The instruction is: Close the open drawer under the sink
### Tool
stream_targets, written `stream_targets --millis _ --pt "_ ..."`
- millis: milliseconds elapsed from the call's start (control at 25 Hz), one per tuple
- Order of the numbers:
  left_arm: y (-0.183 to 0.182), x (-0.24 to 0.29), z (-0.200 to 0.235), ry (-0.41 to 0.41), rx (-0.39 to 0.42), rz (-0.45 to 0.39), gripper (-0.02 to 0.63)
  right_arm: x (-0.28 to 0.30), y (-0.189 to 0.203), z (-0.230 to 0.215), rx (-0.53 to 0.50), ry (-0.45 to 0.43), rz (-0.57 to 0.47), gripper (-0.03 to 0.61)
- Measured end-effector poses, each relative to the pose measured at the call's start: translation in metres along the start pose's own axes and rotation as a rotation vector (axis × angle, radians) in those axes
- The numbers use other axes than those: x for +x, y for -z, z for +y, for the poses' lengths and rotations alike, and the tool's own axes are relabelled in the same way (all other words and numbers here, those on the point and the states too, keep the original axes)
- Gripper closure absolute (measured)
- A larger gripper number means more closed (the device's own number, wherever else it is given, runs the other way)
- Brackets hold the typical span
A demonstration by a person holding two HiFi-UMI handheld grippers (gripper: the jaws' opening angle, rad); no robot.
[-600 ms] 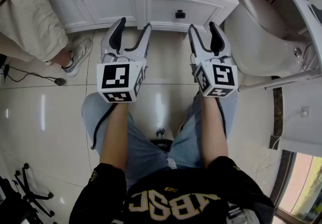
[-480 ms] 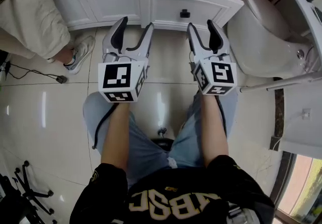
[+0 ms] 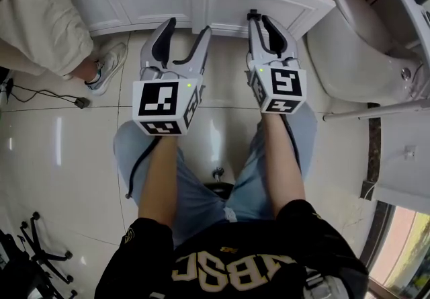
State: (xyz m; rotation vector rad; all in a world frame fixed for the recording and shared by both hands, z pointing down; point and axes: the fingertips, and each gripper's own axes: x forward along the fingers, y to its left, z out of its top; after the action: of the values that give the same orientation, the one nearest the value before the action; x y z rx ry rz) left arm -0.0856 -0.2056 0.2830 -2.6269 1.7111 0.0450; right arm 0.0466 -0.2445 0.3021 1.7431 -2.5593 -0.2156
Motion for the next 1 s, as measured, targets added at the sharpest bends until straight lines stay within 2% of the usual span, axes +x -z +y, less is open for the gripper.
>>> stream_targets --millis 120,360,520,720,1000 --pt "0.004 0.003 -0.001 0.002 -0.004 0.008 0.347 0.005 -0.002 -0.001 -0.078 0.036 0.007 0.537" --pt "0.011 0.008 0.003 0.0 -0.013 0.018 0.347 0.021 0.001 -0.007 -0.178 0.081 0.038 0.543" --pt "0.011 0.013 0.004 -0.004 -0.027 0.019 0.347 0.039 0.003 -0.015 -0.211 0.051 0.071 0.546" --pt "0.016 0.021 0.002 0.014 -0.044 0.031 0.347 0.066 0.007 -0.025 -0.337 0.055 0.144 0.557" --pt "0.022 0.031 0.002 0.022 -0.04 0.045 0.347 0.098 0.007 -0.038 -0.364 0.006 0.134 0.561"
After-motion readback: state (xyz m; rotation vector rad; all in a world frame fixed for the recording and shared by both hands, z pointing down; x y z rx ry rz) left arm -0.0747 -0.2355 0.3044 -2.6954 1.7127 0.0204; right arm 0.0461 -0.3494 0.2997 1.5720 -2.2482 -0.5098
